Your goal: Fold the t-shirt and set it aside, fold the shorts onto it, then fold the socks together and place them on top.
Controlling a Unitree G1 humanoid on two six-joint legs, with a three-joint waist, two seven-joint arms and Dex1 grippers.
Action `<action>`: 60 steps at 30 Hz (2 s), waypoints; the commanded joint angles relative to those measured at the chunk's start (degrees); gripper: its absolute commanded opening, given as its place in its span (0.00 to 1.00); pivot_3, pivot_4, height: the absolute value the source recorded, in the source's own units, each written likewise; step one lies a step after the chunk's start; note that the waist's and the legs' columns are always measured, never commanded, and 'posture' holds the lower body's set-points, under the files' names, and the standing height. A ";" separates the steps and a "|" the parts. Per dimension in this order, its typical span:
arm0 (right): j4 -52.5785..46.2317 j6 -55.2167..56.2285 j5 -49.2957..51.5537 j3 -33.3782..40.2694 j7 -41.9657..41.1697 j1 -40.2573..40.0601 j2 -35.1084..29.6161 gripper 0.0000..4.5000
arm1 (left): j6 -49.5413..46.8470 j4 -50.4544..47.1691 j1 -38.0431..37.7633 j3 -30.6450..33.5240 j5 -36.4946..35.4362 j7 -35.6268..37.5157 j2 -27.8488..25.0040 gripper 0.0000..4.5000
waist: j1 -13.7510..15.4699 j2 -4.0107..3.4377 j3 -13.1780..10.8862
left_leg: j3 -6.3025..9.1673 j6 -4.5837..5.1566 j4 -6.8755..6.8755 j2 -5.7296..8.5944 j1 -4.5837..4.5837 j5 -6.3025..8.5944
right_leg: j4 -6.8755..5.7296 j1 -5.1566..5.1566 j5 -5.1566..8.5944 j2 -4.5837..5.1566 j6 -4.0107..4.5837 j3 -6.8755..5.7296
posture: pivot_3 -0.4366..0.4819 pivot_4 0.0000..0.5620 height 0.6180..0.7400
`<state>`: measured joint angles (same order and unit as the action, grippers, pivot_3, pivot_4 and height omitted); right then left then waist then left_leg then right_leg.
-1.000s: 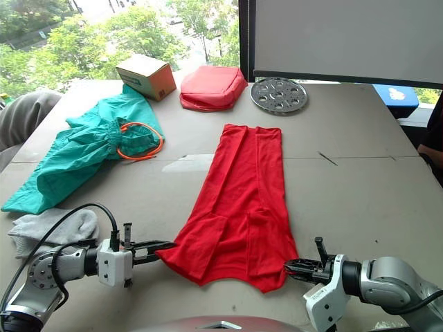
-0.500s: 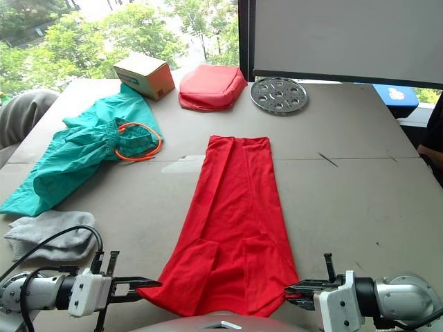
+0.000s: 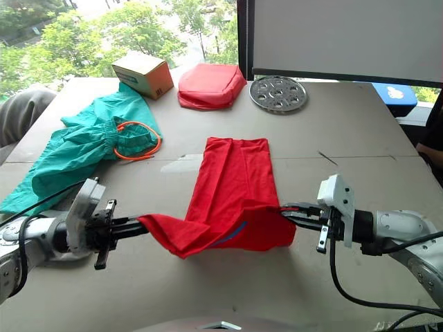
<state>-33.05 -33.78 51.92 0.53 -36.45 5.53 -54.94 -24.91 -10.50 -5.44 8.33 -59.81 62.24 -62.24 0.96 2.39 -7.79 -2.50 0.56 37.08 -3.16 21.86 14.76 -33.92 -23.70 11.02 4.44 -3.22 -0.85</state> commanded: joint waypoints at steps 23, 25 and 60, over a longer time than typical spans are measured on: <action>1.70 -22.90 11.04 0.08 -18.02 21.13 6.98 0.01 | -25.42 6.33 26.61 -2.07 5.00 17.72 5.37 0.00 | -0.43 0.14 0.05 | 0.16 0.54 0.10 0.07 0.21 0.33 | 0.13 0.10 -0.21 -0.34 0.37 0.33 | 0.48 0.27 0.99; 2.06 -22.53 9.11 -1.56 -20.17 20.53 5.31 0.01 | -25.56 5.65 25.40 -3.78 6.50 20.38 3.85 0.00 | -0.26 0.07 0.02 | 0.14 0.53 0.12 0.04 0.11 0.33 | 0.10 0.11 -0.13 -0.33 0.24 0.33 | 0.48 0.27 0.99; 53.15 -11.13 -36.35 -10.76 -2.43 47.69 28.28 0.24 | -1.28 77.04 72.32 -5.45 47.26 -12.87 31.98 0.09 | -1.76 -0.01 0.09 | 0.64 0.97 0.37 0.62 0.81 0.26 | -0.07 -0.09 -0.73 -0.45 0.41 0.50 | 0.48 0.27 0.99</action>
<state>22.47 -46.34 16.21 -12.45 -39.40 53.04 -26.29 -27.93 66.48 66.09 1.80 -13.53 51.84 -29.41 -0.79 2.39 -7.70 -1.85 1.53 37.45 -2.54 22.68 15.02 -33.98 -23.79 10.28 3.99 -2.81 -0.35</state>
